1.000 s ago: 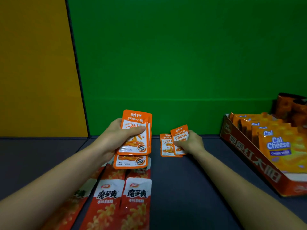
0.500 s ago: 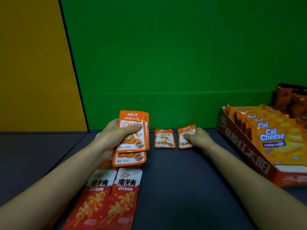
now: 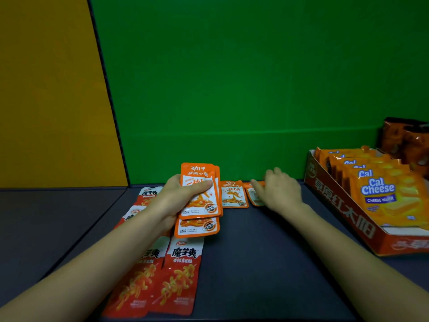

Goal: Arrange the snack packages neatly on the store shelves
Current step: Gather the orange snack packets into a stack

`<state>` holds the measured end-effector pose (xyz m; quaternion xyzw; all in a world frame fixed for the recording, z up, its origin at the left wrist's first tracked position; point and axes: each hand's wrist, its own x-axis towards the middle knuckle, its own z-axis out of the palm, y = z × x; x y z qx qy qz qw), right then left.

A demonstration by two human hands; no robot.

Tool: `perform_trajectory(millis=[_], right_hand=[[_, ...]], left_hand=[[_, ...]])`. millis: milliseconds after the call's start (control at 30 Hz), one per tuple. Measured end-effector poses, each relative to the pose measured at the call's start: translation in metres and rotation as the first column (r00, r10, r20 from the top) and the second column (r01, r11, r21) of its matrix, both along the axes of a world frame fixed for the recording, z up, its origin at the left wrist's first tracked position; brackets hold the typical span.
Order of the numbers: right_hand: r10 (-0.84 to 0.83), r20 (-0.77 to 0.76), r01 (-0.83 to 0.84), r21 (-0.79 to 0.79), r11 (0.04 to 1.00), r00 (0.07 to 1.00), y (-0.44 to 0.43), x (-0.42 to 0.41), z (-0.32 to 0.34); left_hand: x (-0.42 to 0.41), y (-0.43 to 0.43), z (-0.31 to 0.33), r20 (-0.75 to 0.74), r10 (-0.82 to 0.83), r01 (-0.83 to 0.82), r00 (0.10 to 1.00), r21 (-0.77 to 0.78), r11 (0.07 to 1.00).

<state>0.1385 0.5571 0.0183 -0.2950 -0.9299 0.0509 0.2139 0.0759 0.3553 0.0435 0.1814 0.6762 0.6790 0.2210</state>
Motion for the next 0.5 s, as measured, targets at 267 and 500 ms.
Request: perform_trajectory(millis=[267,500], right_hand=[[0.327,-0.332,-0.465,-0.584,0.665,0.885,-0.06,0.012,0.016],[0.245,-0.486,-0.544,-0.772,0.329,0.839,-0.051,0.015,0.009]], left_hand=[[0.009,0.012,-0.007,0.039,-0.031,0.028,0.999,0.071,0.997],[0.004,0.01,-0.004,0.221,-0.139,0.109,0.965,0.144,0.984]])
